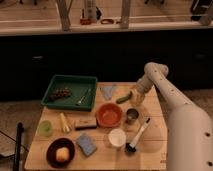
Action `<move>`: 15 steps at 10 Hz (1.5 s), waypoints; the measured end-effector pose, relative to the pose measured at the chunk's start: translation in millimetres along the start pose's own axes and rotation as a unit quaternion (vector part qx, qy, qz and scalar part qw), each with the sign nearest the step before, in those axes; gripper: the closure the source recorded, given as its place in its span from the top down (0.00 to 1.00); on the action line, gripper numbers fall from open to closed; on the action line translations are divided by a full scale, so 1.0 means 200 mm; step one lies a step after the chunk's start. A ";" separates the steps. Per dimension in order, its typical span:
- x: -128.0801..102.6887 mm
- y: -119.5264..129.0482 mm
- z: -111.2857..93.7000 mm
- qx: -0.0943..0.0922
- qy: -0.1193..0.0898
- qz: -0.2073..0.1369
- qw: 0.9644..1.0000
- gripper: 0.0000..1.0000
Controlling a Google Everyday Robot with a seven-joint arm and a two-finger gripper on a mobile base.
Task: Place pepper in paper cup
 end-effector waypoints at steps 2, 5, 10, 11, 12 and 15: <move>-0.03 0.00 0.02 -0.006 -0.003 -0.020 1.000 0.80; -0.09 -0.01 0.06 -0.024 -0.006 -0.044 0.999 0.80; -0.15 0.00 0.13 -0.052 -0.012 -0.070 0.996 0.58; -0.16 0.00 0.15 -0.058 -0.014 -0.072 0.996 0.45; -0.17 0.01 0.16 -0.062 -0.015 -0.074 0.995 0.35; -0.18 0.02 0.18 -0.068 -0.016 -0.077 0.995 0.08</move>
